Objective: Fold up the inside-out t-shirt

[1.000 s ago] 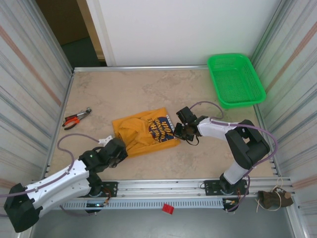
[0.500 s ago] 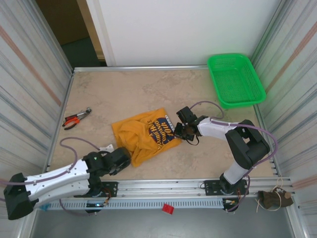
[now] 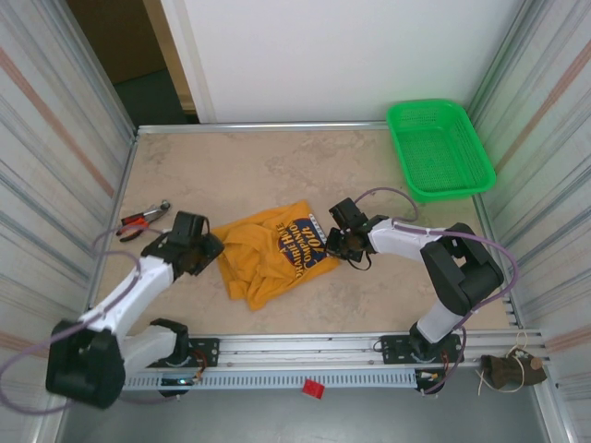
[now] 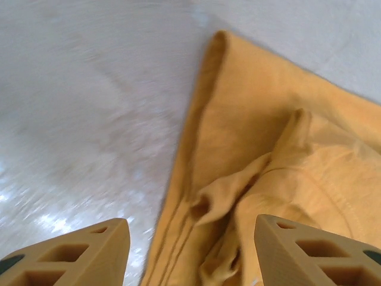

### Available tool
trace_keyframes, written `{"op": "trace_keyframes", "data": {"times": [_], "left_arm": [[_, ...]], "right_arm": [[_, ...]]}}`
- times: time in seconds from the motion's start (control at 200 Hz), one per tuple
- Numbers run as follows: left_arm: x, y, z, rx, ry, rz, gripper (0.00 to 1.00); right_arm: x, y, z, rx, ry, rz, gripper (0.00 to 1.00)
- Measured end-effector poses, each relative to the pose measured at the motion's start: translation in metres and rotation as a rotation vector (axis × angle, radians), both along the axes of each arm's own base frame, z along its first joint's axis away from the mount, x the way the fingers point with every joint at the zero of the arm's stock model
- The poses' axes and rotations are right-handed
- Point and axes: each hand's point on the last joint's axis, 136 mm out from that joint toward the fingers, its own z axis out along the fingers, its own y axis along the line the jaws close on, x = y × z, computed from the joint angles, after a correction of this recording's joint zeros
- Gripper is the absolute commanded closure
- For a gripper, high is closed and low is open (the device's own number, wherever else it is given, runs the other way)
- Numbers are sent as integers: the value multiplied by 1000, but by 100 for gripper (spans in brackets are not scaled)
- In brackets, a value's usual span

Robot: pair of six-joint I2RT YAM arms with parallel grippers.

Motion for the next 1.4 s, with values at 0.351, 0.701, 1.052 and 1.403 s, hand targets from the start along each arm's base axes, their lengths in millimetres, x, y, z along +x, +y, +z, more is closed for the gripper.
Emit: {"op": "trace_keyframes", "data": {"times": [0.351,0.701,1.052,1.403], "left_arm": [[40,-31,12,-18,-90,-195,45],[47,-42,-16,-35,-56,-229,54],[65,-47,-14,-26,-71,-259,100],[125,-22,31,-74,-185,-210,100]], "right_arm": [[0,0,0,-2,-1,-1,100],[0,0,0,-2,-2,-1,100],[0,-4,0,-16,-5,-8,100],[0,-8,-1,-27,-14,-16,100]]}}
